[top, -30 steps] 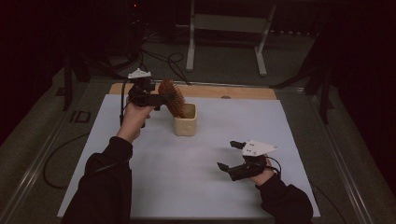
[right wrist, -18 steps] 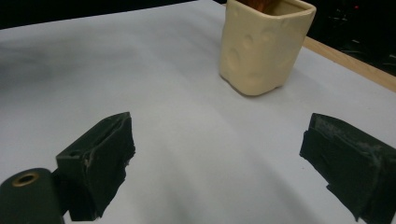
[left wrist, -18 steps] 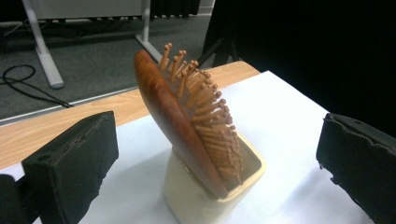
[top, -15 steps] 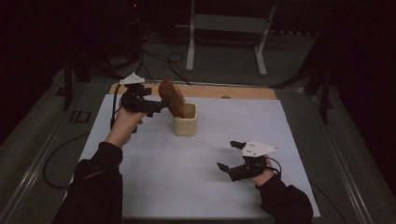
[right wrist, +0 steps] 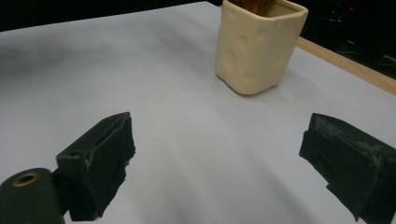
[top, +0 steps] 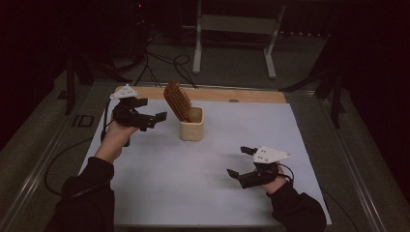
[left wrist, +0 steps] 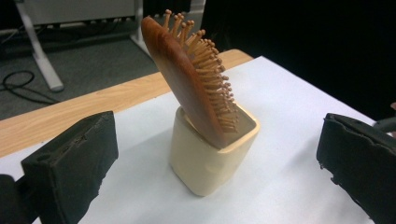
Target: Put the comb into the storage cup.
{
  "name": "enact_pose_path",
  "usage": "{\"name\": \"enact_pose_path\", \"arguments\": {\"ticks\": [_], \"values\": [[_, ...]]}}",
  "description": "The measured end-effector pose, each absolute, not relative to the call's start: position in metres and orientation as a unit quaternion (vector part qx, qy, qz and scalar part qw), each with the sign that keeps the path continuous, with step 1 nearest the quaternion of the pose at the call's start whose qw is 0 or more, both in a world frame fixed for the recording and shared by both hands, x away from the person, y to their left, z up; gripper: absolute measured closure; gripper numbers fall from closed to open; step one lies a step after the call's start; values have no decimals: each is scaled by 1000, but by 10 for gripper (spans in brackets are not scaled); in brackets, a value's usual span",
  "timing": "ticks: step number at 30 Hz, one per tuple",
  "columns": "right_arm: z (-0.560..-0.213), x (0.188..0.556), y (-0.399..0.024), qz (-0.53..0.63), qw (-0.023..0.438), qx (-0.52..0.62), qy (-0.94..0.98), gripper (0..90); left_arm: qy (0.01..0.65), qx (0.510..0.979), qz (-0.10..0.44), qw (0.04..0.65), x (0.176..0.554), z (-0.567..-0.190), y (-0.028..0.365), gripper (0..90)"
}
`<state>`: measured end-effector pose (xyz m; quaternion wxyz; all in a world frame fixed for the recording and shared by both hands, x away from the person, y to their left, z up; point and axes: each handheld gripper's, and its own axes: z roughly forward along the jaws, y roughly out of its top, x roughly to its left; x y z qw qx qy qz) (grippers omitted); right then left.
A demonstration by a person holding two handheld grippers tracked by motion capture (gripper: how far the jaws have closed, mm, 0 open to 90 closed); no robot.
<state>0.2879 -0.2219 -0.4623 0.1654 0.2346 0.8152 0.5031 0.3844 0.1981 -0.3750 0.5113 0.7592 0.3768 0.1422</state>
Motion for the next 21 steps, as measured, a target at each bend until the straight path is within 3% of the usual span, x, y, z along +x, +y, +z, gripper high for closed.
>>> {"name": "enact_pose_path", "arguments": {"ticks": [21], "values": [[-464, 283, -232, 503, 168, 243, 812, 82, 349, 770, 135, 516, 340, -409, 221, 0]]}}
